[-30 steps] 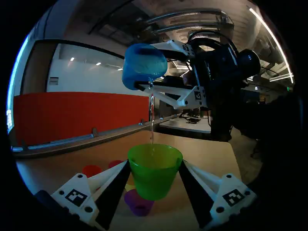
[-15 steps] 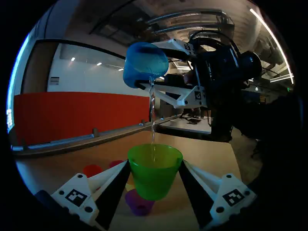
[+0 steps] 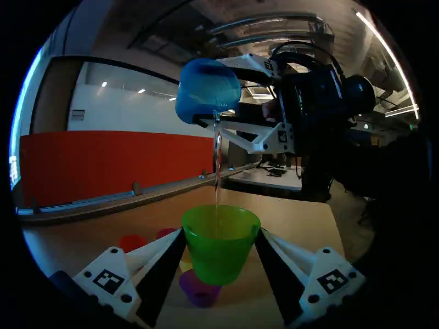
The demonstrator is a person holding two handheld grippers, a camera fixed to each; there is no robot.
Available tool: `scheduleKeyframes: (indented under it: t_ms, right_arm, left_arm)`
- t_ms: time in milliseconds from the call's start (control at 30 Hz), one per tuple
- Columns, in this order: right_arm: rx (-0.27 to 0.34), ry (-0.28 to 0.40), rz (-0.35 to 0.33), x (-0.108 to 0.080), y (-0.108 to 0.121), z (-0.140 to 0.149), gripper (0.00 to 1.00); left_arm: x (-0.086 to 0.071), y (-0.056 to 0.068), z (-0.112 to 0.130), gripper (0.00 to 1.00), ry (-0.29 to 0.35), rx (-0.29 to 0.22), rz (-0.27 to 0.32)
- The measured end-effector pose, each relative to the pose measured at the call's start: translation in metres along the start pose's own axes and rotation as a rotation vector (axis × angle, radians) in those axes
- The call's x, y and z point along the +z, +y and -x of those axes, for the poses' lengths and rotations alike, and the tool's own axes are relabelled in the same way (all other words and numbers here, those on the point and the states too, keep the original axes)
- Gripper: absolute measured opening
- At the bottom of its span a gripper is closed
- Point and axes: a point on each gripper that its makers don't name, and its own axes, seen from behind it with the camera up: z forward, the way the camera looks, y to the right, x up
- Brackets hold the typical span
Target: Pour water
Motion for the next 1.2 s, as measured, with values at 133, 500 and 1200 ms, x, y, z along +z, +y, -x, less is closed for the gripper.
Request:
scheduleKeyframes:
  t_ms: [133, 500, 1200]
  right_arm:
    - [-0.014, 0.002, 0.002, 0.0005, 0.0005, 0.0, 0.89]
    - [-0.046, 0.005, 0.01, 0.0017, 0.0036, -0.0001, 0.89]
    - [-0.109, 0.011, 0.012, 0.0058, 0.0063, -0.0034, 0.89]
  left_arm:
    - [0.0006, -0.0006, 0.0004, 0.86, 0.001, -0.001, -0.001]
    - [0.002, -0.0007, 0.0018, 0.86, -0.001, -0.001, 0.001]
    - [0.0006, -0.0018, -0.0013, 0.86, 0.001, -0.001, -0.002]
